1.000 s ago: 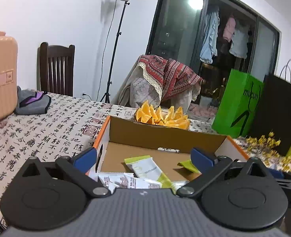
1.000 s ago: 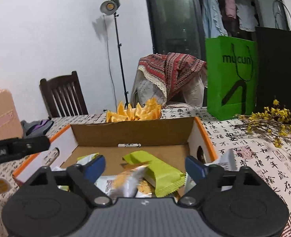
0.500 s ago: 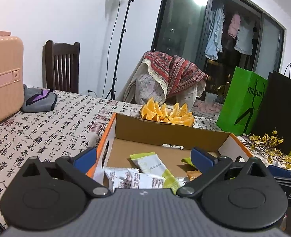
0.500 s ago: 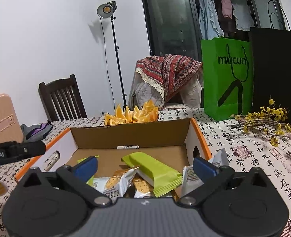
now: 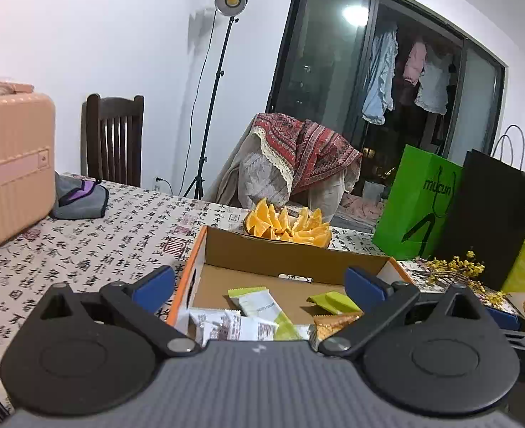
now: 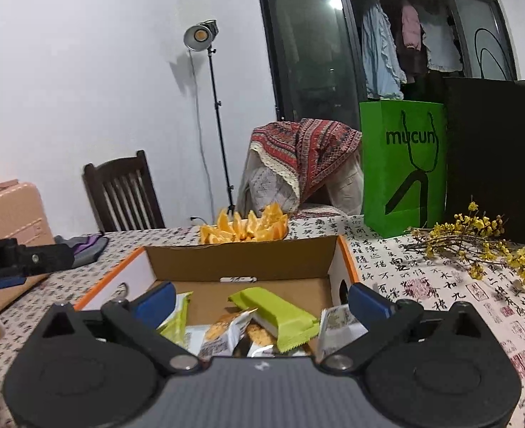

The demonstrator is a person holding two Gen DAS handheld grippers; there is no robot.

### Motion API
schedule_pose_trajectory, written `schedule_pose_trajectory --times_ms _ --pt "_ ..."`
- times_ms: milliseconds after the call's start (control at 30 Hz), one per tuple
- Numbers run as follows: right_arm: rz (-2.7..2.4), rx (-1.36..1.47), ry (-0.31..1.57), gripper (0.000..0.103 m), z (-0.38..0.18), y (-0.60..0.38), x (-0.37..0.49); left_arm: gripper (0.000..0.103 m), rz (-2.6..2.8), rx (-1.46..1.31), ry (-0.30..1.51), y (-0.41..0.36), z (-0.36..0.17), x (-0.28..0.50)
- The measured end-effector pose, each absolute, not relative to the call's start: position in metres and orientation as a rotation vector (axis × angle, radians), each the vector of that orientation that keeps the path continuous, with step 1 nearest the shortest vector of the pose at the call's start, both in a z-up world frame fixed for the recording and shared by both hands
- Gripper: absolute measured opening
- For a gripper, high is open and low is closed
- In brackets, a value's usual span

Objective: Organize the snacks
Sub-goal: 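Move both grippers back to the pile and grasp a silver wrapper with the right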

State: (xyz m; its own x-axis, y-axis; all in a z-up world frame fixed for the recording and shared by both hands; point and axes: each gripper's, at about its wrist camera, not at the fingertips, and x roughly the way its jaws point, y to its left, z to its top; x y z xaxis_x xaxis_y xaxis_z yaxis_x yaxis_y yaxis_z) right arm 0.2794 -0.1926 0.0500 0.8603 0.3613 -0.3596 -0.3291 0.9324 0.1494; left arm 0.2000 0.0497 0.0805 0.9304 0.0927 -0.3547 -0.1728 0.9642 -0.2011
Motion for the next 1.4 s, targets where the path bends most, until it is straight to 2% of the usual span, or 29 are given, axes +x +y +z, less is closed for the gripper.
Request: schedule_pose_trajectory --times_ms 467,567,900,933,1033,1100,1167,1400 --pt "0.363 0.055 0.479 0.103 0.032 -0.211 0.215 0.103 0.167 -0.225 0.404 0.058 0.068 0.136" --pt "0.365 0.046 0.525 0.097 0.02 -0.209 0.218 0.103 0.167 -0.227 0.434 0.06 0.062 0.128" --pt "0.349 -0.039 0.671 0.096 -0.019 -0.183 0.235 0.103 0.201 -0.227 0.476 0.067 0.049 0.11" --pt "0.349 -0.048 0.679 0.093 -0.021 -0.181 0.235 0.103 0.201 -0.228 0.479 0.067 0.048 0.109" --pt "0.351 -0.034 0.68 0.067 -0.025 -0.183 0.233 0.103 0.204 -0.212 0.492 0.068 0.043 0.109" --pt "0.346 -0.027 0.685 0.063 -0.026 -0.185 0.234 0.103 0.208 -0.215 0.51 0.069 0.039 0.112" --pt "0.36 -0.012 0.683 0.054 -0.024 -0.188 0.232 0.103 0.206 -0.219 0.518 0.069 0.037 0.113" --pt "0.336 0.061 0.56 0.051 -0.01 -0.211 0.204 0.103 0.251 -0.172 0.546 0.079 0.026 0.12"
